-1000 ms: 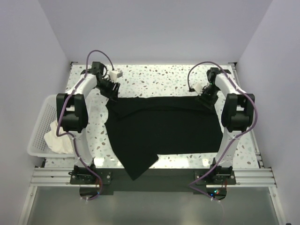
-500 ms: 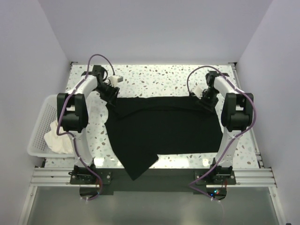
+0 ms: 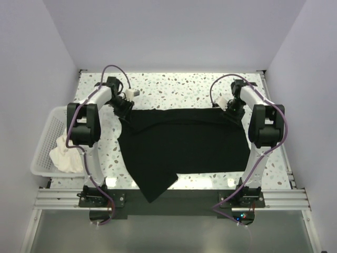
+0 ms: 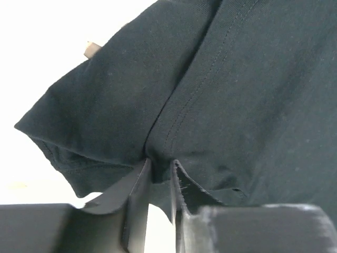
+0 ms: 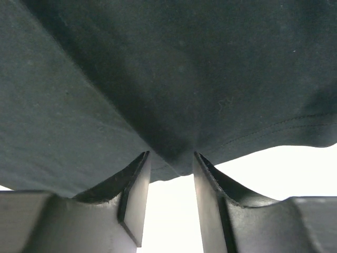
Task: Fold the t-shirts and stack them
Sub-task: Fold the tshirt
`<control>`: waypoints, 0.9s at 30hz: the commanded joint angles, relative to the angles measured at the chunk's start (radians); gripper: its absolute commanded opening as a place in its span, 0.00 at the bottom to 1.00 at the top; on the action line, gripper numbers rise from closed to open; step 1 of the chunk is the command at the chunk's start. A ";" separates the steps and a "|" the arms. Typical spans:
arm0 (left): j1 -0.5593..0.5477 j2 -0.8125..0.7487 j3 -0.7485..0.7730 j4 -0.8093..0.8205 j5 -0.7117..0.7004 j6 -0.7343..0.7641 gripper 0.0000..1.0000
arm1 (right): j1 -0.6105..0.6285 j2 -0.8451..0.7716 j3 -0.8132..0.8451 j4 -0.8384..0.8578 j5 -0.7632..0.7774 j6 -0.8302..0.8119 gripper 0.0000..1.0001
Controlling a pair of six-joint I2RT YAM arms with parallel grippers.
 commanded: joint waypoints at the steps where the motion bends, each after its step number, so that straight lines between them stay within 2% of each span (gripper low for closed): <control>1: -0.007 -0.003 0.017 -0.012 0.013 0.018 0.21 | -0.001 -0.016 -0.010 0.017 0.028 -0.022 0.40; 3: -0.007 -0.012 0.022 -0.012 0.013 0.015 0.11 | -0.003 -0.018 -0.008 0.023 0.030 -0.022 0.34; 7: -0.007 -0.021 0.039 -0.020 0.011 0.012 0.00 | -0.003 -0.021 -0.008 0.032 0.030 -0.020 0.25; 11: -0.007 -0.035 0.037 -0.014 0.008 0.010 0.00 | -0.003 -0.019 -0.014 0.054 0.031 -0.019 0.19; 16: -0.005 -0.060 0.053 -0.017 0.019 0.013 0.00 | -0.001 -0.025 -0.017 0.077 0.054 -0.017 0.00; 20: 0.004 -0.090 0.105 -0.038 0.023 0.016 0.00 | -0.001 -0.050 0.016 0.094 0.054 -0.011 0.00; 27: 0.021 -0.132 0.241 -0.011 0.028 0.007 0.00 | -0.001 -0.038 0.201 0.154 0.062 0.024 0.00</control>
